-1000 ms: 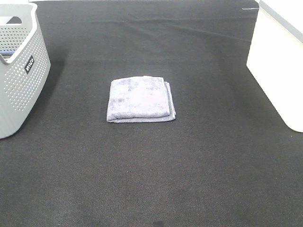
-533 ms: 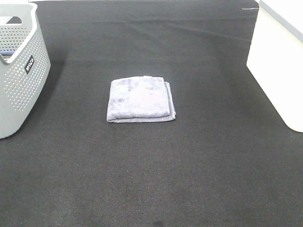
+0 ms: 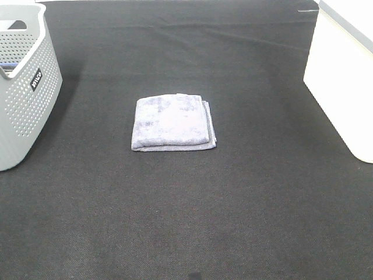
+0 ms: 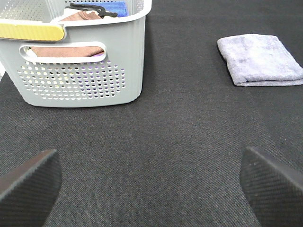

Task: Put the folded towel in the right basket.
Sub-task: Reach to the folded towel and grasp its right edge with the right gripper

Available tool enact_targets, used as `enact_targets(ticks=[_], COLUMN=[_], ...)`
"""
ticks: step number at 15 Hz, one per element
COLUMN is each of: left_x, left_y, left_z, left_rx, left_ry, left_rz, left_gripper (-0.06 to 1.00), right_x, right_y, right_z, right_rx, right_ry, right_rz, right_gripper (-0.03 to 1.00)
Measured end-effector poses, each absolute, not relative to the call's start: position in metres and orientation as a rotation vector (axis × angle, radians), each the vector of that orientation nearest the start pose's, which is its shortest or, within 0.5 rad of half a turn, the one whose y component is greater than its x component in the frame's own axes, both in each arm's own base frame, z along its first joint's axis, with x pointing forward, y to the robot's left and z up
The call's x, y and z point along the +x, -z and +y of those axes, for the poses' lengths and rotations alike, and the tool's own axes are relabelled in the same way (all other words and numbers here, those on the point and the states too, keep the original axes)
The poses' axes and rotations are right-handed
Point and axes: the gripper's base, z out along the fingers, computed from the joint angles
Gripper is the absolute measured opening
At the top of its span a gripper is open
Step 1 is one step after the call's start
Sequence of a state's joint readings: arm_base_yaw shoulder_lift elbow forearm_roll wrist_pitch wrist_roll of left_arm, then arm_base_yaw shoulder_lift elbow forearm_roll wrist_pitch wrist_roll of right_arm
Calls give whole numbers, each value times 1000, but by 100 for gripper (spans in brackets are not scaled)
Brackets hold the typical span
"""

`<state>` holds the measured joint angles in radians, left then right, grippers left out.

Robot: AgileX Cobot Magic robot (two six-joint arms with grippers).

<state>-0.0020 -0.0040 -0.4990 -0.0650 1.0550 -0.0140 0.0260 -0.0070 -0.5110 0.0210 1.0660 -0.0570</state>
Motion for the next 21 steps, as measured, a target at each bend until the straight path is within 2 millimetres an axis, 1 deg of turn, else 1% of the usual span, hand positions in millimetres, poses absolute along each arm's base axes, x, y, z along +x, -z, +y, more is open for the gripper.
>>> enact_targets(ticks=[21], left_x=[-5], left_y=[-278], left_z=[-5], left_rx=[-9], left_ry=[88], left_rz=[2035], left_gripper=[97], right_x=[-8], right_y=[-280], right_z=[1], right_rx=[-86], right_ry=[-6], right_rz=[2030], right_gripper=[77])
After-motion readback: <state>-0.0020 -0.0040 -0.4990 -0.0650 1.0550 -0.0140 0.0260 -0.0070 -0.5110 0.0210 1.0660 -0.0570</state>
